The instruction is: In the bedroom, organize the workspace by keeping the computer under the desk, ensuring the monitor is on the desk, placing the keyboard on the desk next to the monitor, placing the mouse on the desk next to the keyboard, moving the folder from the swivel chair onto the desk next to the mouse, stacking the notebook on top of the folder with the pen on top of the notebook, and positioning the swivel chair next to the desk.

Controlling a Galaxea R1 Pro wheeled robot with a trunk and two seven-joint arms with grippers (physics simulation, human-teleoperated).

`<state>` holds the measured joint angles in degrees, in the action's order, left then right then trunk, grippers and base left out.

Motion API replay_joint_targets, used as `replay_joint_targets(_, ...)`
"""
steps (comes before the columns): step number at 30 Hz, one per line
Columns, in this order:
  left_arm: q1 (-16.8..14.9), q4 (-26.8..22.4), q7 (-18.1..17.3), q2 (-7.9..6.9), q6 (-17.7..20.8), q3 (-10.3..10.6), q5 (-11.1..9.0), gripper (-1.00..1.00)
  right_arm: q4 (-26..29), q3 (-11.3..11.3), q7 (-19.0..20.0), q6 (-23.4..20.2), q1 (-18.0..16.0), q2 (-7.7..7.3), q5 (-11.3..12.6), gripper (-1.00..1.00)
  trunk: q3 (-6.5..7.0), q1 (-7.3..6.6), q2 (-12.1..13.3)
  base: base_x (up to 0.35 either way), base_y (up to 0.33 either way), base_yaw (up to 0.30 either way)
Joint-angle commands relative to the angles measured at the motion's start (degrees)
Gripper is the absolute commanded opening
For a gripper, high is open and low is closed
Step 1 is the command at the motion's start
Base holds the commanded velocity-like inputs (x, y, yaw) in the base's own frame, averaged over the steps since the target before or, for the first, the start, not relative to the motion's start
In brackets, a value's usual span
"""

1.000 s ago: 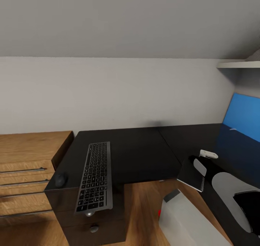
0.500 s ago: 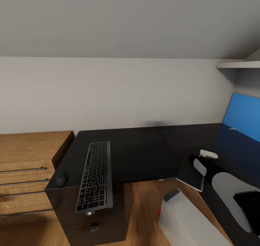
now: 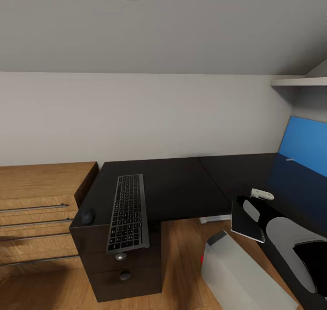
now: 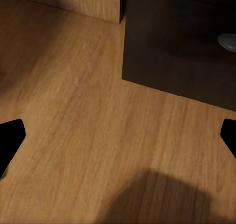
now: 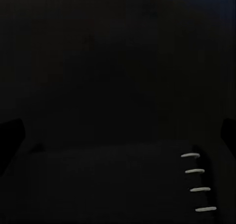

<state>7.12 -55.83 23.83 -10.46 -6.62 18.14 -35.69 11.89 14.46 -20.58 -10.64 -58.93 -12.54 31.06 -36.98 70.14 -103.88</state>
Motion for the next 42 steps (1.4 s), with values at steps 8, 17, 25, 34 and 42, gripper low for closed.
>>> replay_joint_targets(8, -0.03, -0.07, 0.34, -0.08, -0.34, 0.29, -0.60, 1.00, 0.15, 0.48, -0.34, -0.42, 0.01, -0.03, 0.32, 1.00, -0.05, 0.00, -0.03, -0.006, 0.003, 0.000)
replay_joint_targets(17, -0.03, -0.07, 0.40, -0.05, -0.33, 0.31, -0.60, 1.00, 0.29, 0.31, -0.29, 1.06, -0.01, -0.03, 0.33, 1.00, 1.03, -1.32, 2.38, 0.000, 0.000, 0.000)
replay_joint_targets(25, -0.04, -0.01, 0.52, 0.07, -0.23, 0.34, -0.68, 1.00, 0.24, 0.23, -0.32, 5.58, 0.00, 0.11, 0.40, 1.00, 2.47, -3.08, 5.59, 0.000, 0.000, 0.000)
replay_joint_targets(34, -0.05, 2.44, 0.60, 0.31, -0.07, 0.78, -0.58, 1.00, 0.67, 0.26, -0.20, 5.97, 0.04, 0.16, 0.51, 1.00, 4.08, -5.05, 9.20, 0.000, 0.000, 0.000)
replay_joint_targets(42, -0.01, 3.18, 0.60, 0.35, -0.03, 0.84, -0.52, 1.00, 13.88, 0.05, -0.30, -2.44, 1.84, 1.00, 0.56, 1.00, 5.52, -6.81, 12.41, 0.000, 0.000, 0.000)
